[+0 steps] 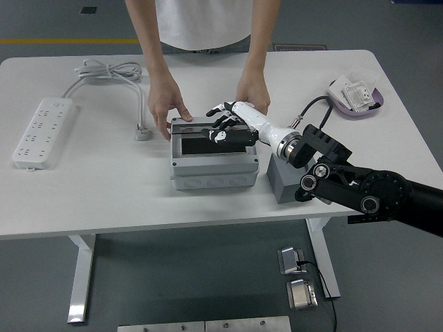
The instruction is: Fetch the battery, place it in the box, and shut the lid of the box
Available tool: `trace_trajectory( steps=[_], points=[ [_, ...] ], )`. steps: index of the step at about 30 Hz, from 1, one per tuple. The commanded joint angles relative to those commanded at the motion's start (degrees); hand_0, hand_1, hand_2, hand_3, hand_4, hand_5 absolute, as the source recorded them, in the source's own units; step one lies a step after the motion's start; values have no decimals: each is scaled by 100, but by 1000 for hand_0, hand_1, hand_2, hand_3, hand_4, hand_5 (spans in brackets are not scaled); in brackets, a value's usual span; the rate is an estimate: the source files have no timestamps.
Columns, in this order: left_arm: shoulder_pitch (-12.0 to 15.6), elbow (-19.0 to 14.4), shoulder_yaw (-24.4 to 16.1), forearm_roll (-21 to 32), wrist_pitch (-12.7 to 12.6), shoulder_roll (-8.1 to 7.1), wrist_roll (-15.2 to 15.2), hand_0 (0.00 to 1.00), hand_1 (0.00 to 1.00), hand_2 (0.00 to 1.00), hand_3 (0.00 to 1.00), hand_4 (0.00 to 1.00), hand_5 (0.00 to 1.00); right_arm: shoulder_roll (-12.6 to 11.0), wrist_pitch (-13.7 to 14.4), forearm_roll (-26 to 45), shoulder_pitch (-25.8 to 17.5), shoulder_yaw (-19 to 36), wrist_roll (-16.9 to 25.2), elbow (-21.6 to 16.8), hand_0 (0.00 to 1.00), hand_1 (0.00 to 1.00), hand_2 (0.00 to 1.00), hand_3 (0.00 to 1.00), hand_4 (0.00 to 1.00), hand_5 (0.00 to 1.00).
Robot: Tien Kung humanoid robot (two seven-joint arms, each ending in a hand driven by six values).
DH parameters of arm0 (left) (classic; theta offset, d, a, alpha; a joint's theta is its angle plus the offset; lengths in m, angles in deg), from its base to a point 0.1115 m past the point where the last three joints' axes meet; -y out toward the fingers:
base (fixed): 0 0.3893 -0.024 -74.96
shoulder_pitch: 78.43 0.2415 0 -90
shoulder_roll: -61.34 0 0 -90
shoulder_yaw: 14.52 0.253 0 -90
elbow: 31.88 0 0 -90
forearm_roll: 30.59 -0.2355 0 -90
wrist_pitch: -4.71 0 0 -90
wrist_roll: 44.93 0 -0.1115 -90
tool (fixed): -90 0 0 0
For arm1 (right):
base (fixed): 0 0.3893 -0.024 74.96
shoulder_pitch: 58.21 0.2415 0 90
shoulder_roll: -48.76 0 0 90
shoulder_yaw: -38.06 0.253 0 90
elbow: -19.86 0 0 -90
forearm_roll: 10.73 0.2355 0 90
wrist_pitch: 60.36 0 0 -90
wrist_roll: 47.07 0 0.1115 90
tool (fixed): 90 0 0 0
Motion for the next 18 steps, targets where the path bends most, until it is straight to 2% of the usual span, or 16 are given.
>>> trace_trajectory(
  steps=[4, 11, 14, 18],
  points=[
    [19, 4, 1, 5, -2, 1, -2, 610, 692, 622, 645, 699, 132, -65, -10, -40, -91, -22, -33, -157, 735, 635, 648, 762, 718, 556],
    [39, 0, -42, -30, -3, 17, -6, 609, 692, 622, 645, 700, 133, -114, 16, -62, -279, 144, -8, -212, 736, 634, 647, 764, 719, 558],
    [50, -5, -141, -119, -2, 25, -8, 609, 692, 622, 645, 700, 133, -208, 43, -179, -458, 441, -6, -301, 736, 634, 647, 764, 719, 558],
    [82, -25, -483, -449, 3, 38, -7, 609, 692, 621, 645, 700, 133, -404, 43, -515, -931, 1042, -8, -557, 736, 634, 646, 767, 717, 553]
  ],
)
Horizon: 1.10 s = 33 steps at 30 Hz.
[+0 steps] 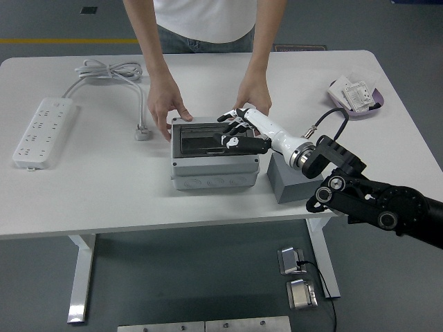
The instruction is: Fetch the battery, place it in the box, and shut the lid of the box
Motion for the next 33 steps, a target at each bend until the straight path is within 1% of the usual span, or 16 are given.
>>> trace_trajectory(
  steps=[4, 7, 9, 12, 14, 15, 20, 23, 26, 29, 33],
  points=[
    [57, -19, -384, -363, 4, 25, -1, 609, 692, 622, 645, 701, 134, -101, 1, -436, -613, 824, 71, -385, 736, 632, 645, 768, 711, 546],
    [93, -13, -476, -437, 5, 47, -3, 609, 692, 622, 645, 701, 134, -58, 44, -754, -1125, 1495, 172, -632, 736, 632, 645, 768, 711, 546],
    [116, -6, -500, -444, 5, 63, -6, 609, 692, 622, 645, 701, 134, 1, 121, -818, -1476, 1942, 338, -686, 736, 632, 645, 768, 711, 546],
    [140, 3, -511, -433, 5, 80, -10, 609, 692, 622, 644, 701, 134, 102, 287, -658, -1979, 2595, 656, -583, 725, 628, 641, 755, 709, 543],
    [152, 5, -535, -440, 5, 90, -13, 609, 692, 622, 644, 701, 134, 159, 361, -434, -2277, 3008, 877, -432, 725, 628, 641, 755, 709, 543],
    [160, 8, -549, -444, 5, 101, -14, 609, 692, 622, 644, 700, 134, 196, 394, -245, -2478, 3283, 1049, -297, 721, 621, 639, 744, 709, 542],
    [182, 20, -574, -451, 2, 151, -15, 609, 692, 622, 644, 700, 134, 306, 344, 552, -3146, 4252, 1706, 75, 721, 621, 639, 744, 709, 542],
    [186, 25, -565, -441, 0, 169, -14, 609, 692, 622, 644, 701, 134, 381, 306, 972, -3358, 4678, 2038, 197, 721, 622, 637, 731, 710, 543],
    [166, 23, -561, -445, 2, 171, -14, 609, 692, 622, 644, 701, 134, 495, 300, 1413, -3414, 5116, 2349, 274, 721, 622, 637, 731, 710, 543],
    [148, 21, -553, -442, 4, 165, -14, 610, 692, 622, 644, 700, 133, 538, 308, 1601, -3400, 5291, 2418, 298, 721, 626, 636, 721, 711, 541],
    [142, 20, -535, -428, 4, 163, -14, 610, 692, 622, 644, 700, 133, 551, 314, 1681, -3392, 5338, 2444, 305, 721, 626, 636, 721, 711, 541]
  ],
)
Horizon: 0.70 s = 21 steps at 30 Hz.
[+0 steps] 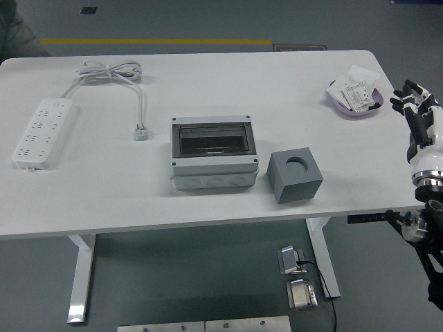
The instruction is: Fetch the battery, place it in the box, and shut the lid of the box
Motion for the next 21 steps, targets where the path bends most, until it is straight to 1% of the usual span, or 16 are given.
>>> trace_trajectory(
  steps=[1, 9, 21],
  points=[
    [3, 0, 4, 4, 0, 2, 0, 609, 692, 622, 644, 699, 134, -1, 1, 5, -4, 2, 1, -1, 729, 625, 627, 699, 715, 541],
    [23, 11, 44, 49, -5, 16, -5, 609, 692, 622, 644, 699, 133, 3, 11, -18, -48, 50, 10, -37, 722, 625, 627, 696, 717, 545],
    [33, 7, -25, -4, 3, 12, -15, 610, 692, 622, 644, 698, 134, -21, 30, -137, -60, 155, 32, -89, 729, 629, 629, 704, 719, 552]
  ],
)
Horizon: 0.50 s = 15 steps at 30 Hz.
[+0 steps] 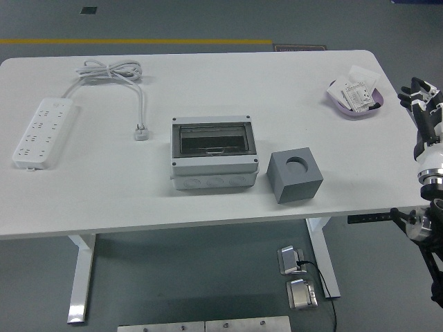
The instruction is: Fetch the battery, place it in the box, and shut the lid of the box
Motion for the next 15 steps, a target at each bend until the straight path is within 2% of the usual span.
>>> trace_trajectory(
  steps=[15],
  points=[
    [-31, -19, -95, -155, 13, -33, -11, 610, 692, 622, 645, 697, 134, -54, 12, -25, -27, 9, 64, -50, 731, 629, 630, 698, 721, 567]
  ],
)
